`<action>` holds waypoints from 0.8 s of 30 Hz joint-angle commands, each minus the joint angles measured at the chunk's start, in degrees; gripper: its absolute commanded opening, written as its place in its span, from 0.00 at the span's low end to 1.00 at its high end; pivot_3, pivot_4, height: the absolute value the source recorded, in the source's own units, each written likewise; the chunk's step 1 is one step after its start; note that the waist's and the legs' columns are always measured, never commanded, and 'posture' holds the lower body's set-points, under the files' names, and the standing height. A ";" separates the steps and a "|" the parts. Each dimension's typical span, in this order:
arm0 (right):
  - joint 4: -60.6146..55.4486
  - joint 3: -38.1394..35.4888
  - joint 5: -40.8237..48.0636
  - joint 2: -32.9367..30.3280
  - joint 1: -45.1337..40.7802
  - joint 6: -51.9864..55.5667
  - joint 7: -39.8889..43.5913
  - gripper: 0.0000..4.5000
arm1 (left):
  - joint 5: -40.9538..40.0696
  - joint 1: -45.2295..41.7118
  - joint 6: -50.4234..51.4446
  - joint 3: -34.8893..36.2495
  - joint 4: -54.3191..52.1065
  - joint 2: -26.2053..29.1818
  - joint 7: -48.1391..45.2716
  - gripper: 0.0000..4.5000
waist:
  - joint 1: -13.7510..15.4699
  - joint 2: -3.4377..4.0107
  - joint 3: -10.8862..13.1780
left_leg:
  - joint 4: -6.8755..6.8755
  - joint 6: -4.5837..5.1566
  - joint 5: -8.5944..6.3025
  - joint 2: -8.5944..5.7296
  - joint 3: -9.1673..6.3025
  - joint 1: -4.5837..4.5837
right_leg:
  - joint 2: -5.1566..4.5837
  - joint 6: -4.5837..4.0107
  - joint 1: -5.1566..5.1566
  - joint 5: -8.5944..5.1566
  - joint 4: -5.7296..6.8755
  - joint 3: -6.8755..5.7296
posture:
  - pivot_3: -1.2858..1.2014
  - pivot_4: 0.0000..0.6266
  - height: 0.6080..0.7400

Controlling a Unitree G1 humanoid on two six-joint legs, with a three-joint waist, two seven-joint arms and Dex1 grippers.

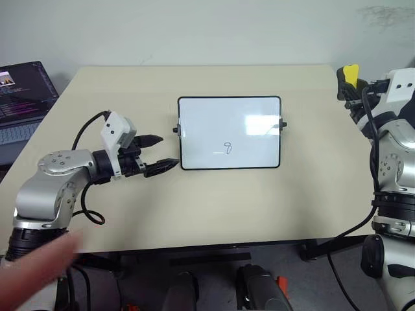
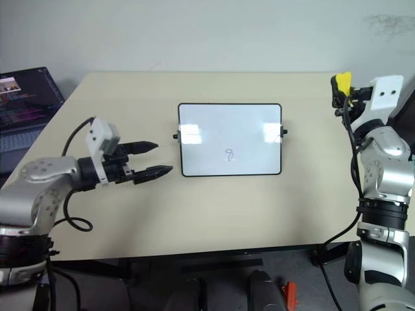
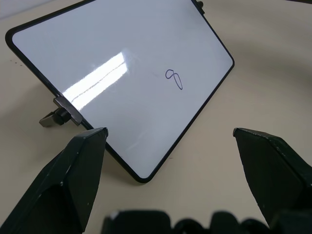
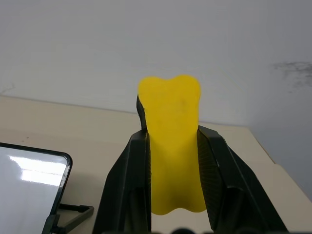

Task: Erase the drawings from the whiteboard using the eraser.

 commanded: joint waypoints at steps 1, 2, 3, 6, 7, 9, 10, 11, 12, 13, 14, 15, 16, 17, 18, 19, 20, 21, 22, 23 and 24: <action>-2.46 -0.07 0.58 -0.53 -0.35 -1.09 -0.19 0.22 | 1.01 -2.07 -1.74 -0.34 -0.10 -0.83 0.96 1.00 | 0.03 0.00 0.00 | 0.00 0.00 0.00 0.00 0.00 0.00 | 0.00 0.00 0.00 0.00 0.00 0.00 | 0.52 0.24 1.00; -2.44 -0.03 0.56 -0.54 -0.38 -1.10 -0.19 0.22 | 1.59 -2.32 -2.18 -0.66 0.21 -1.05 1.21 1.00 | 0.03 0.00 0.00 | 0.00 0.00 0.00 0.00 0.00 0.00 | 0.00 0.01 0.00 0.00 0.00 0.00 | 0.52 0.24 1.00; -2.47 0.00 0.56 -0.55 -0.36 -1.10 -0.20 0.22 | 2.30 -2.61 -2.72 -1.05 0.66 -1.34 1.62 1.00 | 0.03 0.00 0.00 | 0.00 0.00 0.00 0.00 0.00 0.00 | 0.00 0.01 -0.01 0.01 0.00 -0.01 | 0.52 0.24 1.00; -2.73 0.33 0.42 -0.61 -0.14 -1.04 -0.11 0.22 | 4.74 -4.15 -3.94 -2.52 1.62 -2.70 3.75 1.00 | 0.01 0.00 0.00 | -0.01 0.00 0.00 0.00 -0.01 0.00 | 0.00 0.01 -0.01 0.01 0.01 -0.01 | 0.52 0.24 1.00; -2.80 0.47 0.39 -0.65 -0.10 -1.01 -0.07 0.22 | 5.70 -4.78 -3.67 -3.30 1.44 -3.02 4.70 1.00 | 0.01 0.00 0.00 | -0.01 0.00 0.00 0.00 0.00 0.00 | 0.00 0.01 -0.01 0.01 0.01 -0.01 | 0.52 0.24 1.00; -3.00 0.62 0.41 -0.73 -0.03 -0.95 -0.03 0.22 | 6.11 -5.51 -2.44 -4.22 -0.07 -3.88 5.88 1.00 | 0.02 0.00 0.00 | 0.00 0.00 0.00 0.00 -0.01 -0.01 | 0.00 0.03 0.00 0.02 0.02 -0.01 | 0.52 0.24 1.00; -3.11 0.67 0.43 -0.75 -0.01 -0.91 -0.07 0.22 | 5.69 -5.51 -1.78 -4.36 -1.18 -4.27 6.11 1.00 | 0.02 0.00 0.00 | 0.00 0.00 0.00 -0.01 0.00 0.00 | 0.00 0.05 0.00 0.03 0.01 0.01 | 0.52 0.24 1.00; -3.22 0.70 0.43 -0.82 0.06 -0.88 -0.06 0.22 | 5.23 -5.22 -1.19 -4.45 -2.59 -4.54 6.21 1.00 | 0.01 0.00 0.00 | 0.00 0.00 0.00 -0.01 0.00 -0.01 | 0.00 0.08 0.00 0.05 0.01 0.01 | 0.52 0.24 1.00; -3.31 0.73 0.41 -0.91 0.13 -0.85 -0.04 0.22 | 4.82 -4.78 -0.54 -4.50 -4.01 -4.69 6.34 1.00 | 0.01 0.00 0.00 | 0.00 0.00 0.00 0.00 0.00 -0.01 | 0.00 0.25 0.00 0.15 0.00 0.00 | 0.52 0.24 1.00; -3.44 0.86 0.25 -1.14 0.22 -0.77 0.06 0.22 | 5.83 -4.03 0.88 -5.12 -5.93 -4.21 7.62 1.00 | 0.00 0.00 0.00 | -0.01 0.00 0.00 0.00 -0.01 -0.01 | 0.00 0.27 0.00 0.15 0.00 0.00 | 0.52 0.24 1.00; -3.55 0.93 0.15 -1.30 0.31 -0.71 0.13 0.22 | 6.63 -3.48 2.00 -5.54 -7.31 -3.85 8.63 1.00 | -0.02 0.00 0.00 | -0.01 0.00 0.00 0.00 -0.01 -0.01 | 0.00 0.27 -0.01 0.16 0.00 0.00 | 0.52 0.24 1.00; -3.69 0.98 0.11 -1.42 0.37 -0.63 0.21 0.22 | 7.21 -3.02 3.13 -5.77 -8.69 -3.64 9.69 1.00 | -0.06 0.00 0.00 | -0.02 0.00 0.00 0.00 -0.01 -0.01 | 0.00 0.28 -0.01 0.16 0.00 0.00 | 0.52 0.24 1.00; -3.82 0.90 0.16 -1.52 0.41 -0.52 0.24 0.22 | 6.97 -2.83 5.53 -5.38 -11.12 -4.93 12.48 1.00 | -0.06 0.00 0.00 | -0.02 0.00 0.00 0.00 -0.01 -0.01 | 0.01 0.28 -0.01 0.16 0.01 0.00 | 0.52 0.24 1.00; -3.92 0.81 0.23 -1.57 0.45 -0.44 0.25 0.22 | 6.55 -2.77 7.30 -4.97 -12.85 -6.02 14.43 1.00 | -0.03 0.00 0.00 | -0.02 0.00 0.00 0.00 -0.02 -0.01 | 0.01 0.28 -0.01 0.16 0.01 -0.01 | 0.52 0.24 1.00; -3.86 0.79 0.20 -1.59 0.52 -0.49 0.25 0.22 | 6.06 -2.63 9.78 -5.03 -15.54 -7.81 17.13 1.00 | 0.02 0.00 0.00 | -0.01 0.00 0.00 0.00 -0.03 -0.01 | 0.01 0.29 0.00 0.16 0.02 0.00 | 0.52 0.24 1.00; -3.83 0.77 0.19 -1.61 0.60 -0.53 0.25 0.22 | 5.73 -2.54 11.57 -5.12 -17.43 -9.02 18.95 1.00 | 0.06 0.00 0.00 | 0.00 0.00 0.00 0.00 -0.03 -0.01 | 0.01 0.29 0.00 0.17 0.02 -0.01 | 0.52 0.24 1.00; -3.66 0.87 0.11 -1.55 0.66 -0.63 0.22 0.22 | 5.80 -2.39 13.03 -5.83 -19.48 -10.59 20.91 1.00 | 0.08 -0.01 0.00 | 0.03 0.00 0.00 -0.01 -0.03 -0.01 | 0.00 0.30 0.02 0.17 0.01 0.00 | 0.52 0.24 1.00; -3.50 1.06 -0.05 -1.45 0.70 -0.71 0.16 0.22 | 6.12 -2.16 14.74 -6.69 -21.38 -12.64 23.39 1.00 | 0.09 -0.01 0.00 | 0.06 0.00 0.00 -0.02 -0.03 -0.02 | 0.00 0.30 0.04 0.17 0.00 0.00 | 0.52 0.24 1.00; -3.49 1.19 -0.13 -1.39 0.75 -0.72 0.12 0.22 | 6.35 -2.00 15.96 -7.21 -22.63 -13.97 25.06 1.00 | 0.09 -0.01 0.00 | 0.07 0.00 0.00 -0.03 -0.04 -0.01 | -0.01 0.36 0.06 0.20 -0.01 0.01 | 0.52 0.24 1.00; -3.46 1.43 -0.17 -1.25 0.62 -0.67 0.13 0.22 | 7.25 -1.79 17.27 -8.13 -23.66 -16.00 27.69 1.00 | 0.11 -0.01 0.00 | 0.08 0.00 0.00 -0.04 -0.03 -0.01 | -0.02 0.38 0.06 0.21 -0.01 0.03 | 0.52 0.24 1.00; -3.55 1.57 -0.15 -1.17 0.58 -0.60 0.13 0.22 | 7.84 -1.63 18.25 -8.66 -24.33 -17.27 29.45 1.00 | 0.13 0.00 0.00 | 0.08 0.00 0.00 -0.04 -0.03 0.00 | -0.02 0.38 0.07 0.22 -0.01 0.02 | 0.52 0.24 1.00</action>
